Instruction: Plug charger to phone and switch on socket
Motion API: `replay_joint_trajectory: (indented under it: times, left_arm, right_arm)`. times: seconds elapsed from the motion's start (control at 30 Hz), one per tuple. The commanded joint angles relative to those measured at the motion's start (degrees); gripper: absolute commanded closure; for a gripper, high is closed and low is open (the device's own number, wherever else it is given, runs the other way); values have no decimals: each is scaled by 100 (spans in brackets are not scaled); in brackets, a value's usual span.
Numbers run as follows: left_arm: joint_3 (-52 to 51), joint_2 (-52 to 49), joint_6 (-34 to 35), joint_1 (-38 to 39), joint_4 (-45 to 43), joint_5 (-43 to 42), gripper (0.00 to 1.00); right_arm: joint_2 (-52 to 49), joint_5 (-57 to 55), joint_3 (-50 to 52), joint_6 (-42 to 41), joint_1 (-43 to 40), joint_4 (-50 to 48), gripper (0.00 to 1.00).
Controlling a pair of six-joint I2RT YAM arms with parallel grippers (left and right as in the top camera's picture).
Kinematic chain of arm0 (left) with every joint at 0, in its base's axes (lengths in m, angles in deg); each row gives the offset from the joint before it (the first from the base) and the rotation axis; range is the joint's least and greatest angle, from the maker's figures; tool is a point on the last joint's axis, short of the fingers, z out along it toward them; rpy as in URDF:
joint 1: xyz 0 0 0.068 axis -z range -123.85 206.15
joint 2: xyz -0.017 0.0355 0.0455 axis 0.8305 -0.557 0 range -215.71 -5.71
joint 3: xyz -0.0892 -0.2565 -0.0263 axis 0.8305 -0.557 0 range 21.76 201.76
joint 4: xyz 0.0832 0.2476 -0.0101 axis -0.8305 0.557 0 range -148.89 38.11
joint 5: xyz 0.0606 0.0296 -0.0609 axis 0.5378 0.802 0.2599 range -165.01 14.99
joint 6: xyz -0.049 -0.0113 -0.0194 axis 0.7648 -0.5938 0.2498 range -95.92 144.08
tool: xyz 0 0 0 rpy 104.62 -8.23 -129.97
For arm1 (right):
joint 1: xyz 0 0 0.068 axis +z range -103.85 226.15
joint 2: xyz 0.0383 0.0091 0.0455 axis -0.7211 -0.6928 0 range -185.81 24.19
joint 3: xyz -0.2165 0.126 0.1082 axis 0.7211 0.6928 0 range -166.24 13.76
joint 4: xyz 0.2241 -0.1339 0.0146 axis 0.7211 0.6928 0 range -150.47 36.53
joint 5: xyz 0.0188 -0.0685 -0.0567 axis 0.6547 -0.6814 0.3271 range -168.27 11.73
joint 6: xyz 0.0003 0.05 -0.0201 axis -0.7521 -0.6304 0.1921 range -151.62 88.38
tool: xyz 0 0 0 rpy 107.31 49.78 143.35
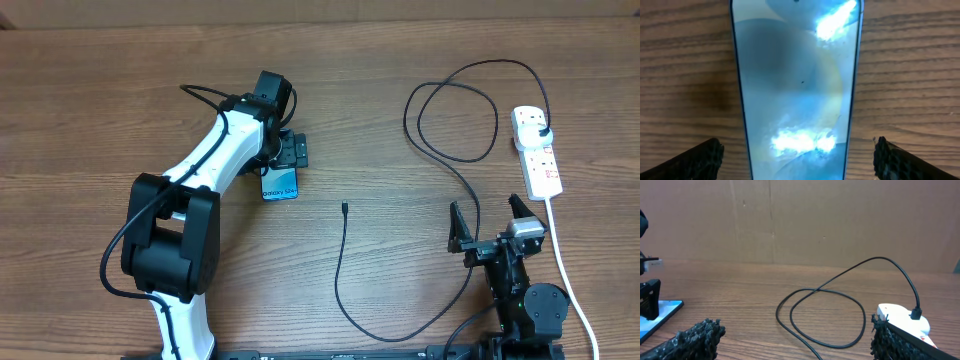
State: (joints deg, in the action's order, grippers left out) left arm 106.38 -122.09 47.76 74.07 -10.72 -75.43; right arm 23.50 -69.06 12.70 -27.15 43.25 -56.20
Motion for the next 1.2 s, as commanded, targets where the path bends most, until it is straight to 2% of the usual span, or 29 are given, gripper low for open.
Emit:
replay_joint_trajectory:
  times: [0.0,0.93,1.17]
  left_arm:
    - [-31,-63,-146,15,-42,-85,0]
    - [-70,-76,-138,11,-160,61,0]
    - [-74,-369,-111,11,-155,28,0]
  right_arm:
    - [52,28,61,-11,33,-31,0]
    - [52,28,61,-11,33,-31,0]
    - [52,28,61,-11,33,-31,0]
